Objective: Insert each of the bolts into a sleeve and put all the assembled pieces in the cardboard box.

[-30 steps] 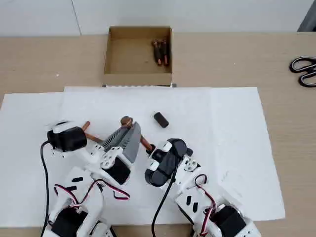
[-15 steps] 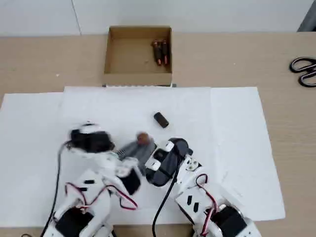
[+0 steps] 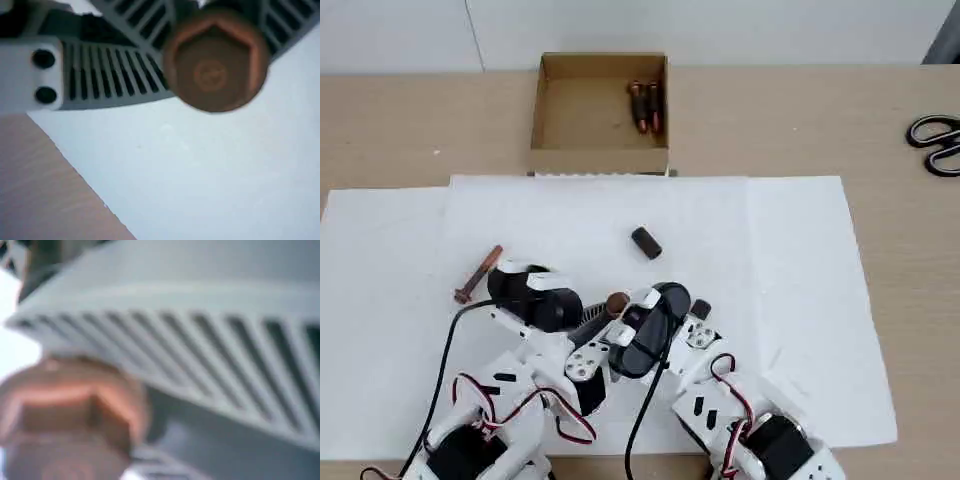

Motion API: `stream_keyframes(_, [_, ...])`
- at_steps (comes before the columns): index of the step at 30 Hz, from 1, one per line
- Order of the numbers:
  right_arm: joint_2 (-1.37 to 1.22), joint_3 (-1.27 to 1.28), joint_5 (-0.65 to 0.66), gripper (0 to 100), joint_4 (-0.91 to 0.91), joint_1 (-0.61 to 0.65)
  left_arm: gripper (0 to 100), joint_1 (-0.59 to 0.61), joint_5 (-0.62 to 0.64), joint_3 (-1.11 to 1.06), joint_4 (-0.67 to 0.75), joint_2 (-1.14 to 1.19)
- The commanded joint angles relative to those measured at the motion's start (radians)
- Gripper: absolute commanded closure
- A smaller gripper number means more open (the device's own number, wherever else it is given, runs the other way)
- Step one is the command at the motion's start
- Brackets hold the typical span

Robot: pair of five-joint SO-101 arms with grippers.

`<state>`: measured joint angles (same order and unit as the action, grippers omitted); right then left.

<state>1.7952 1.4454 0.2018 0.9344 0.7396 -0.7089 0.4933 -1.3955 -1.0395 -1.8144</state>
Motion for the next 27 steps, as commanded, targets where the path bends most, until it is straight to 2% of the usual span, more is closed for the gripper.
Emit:
stream_keyframes(1, [0.016,-0.014,0.005,99.6,-0.039,0.001,86,-0.02,-0.034,-0.013,-0.054,0.002])
stream_keyframes(3, [0.016,-0.014,0.005,99.6,-0.041,0.001,76,0.023,-0.068,-0.013,-0.055,0.002])
stream_keyframes(5, [0.016,-0.009,0.005,99.6,-0.041,-0.001,72,0.071,-0.101,-0.007,-0.055,0.002])
stream_keyframes(10, [0.016,0.003,0.005,99.6,-0.041,-0.002,73,0.157,-0.16,0.047,-0.054,0.002])
stream_keyframes(19, [0.016,0.014,0.005,99.6,-0.041,-0.002,73,0.167,-0.158,0.222,-0.133,0.0])
stream_keyframes(22, [0.016,0.023,0.005,99.6,-0.041,-0.004,78,0.192,-0.158,0.28,-0.137,0.0])
stream_keyframes(24, [0.016,0.025,0.005,99.6,-0.041,-0.004,86,0.249,-0.169,0.295,-0.132,-0.002])
stream_keyframes(27, [0.016,0.025,0.003,99.6,-0.041,-0.004,100,0.365,-0.261,0.275,-0.12,-0.002])
